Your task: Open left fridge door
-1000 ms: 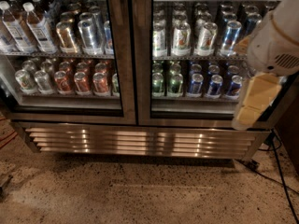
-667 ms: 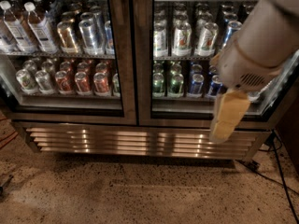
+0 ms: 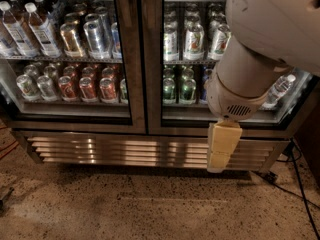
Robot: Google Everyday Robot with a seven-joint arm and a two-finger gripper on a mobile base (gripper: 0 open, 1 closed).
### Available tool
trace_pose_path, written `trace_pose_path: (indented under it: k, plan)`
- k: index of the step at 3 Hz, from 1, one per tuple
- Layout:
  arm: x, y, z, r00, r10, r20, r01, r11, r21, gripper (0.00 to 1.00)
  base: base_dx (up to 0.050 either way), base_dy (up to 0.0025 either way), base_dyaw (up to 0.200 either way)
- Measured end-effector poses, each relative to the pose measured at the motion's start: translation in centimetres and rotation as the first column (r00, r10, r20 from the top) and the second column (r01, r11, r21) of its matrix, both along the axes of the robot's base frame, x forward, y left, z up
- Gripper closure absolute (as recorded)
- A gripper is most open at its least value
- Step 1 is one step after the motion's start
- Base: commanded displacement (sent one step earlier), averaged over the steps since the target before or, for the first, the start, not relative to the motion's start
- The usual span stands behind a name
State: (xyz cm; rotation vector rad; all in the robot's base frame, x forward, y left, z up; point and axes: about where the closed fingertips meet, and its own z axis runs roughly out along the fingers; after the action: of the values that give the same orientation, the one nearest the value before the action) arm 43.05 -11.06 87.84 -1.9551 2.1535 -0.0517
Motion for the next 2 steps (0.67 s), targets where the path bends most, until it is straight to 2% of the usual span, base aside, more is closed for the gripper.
trace_pose_path:
  k: [1, 2]
  plan:
    - [0.1, -0.3, -0.2, 0.9992, 0.037, -0.014, -0.036, 0.995, 0.092, 0.00, 0.000, 0.00000, 0.000]
    - [0.7, -2.7, -0.7, 0.9987, 0.051, 0.002, -0.049, 0.957, 0.285, 0.00, 0.000, 0.00000, 0.000]
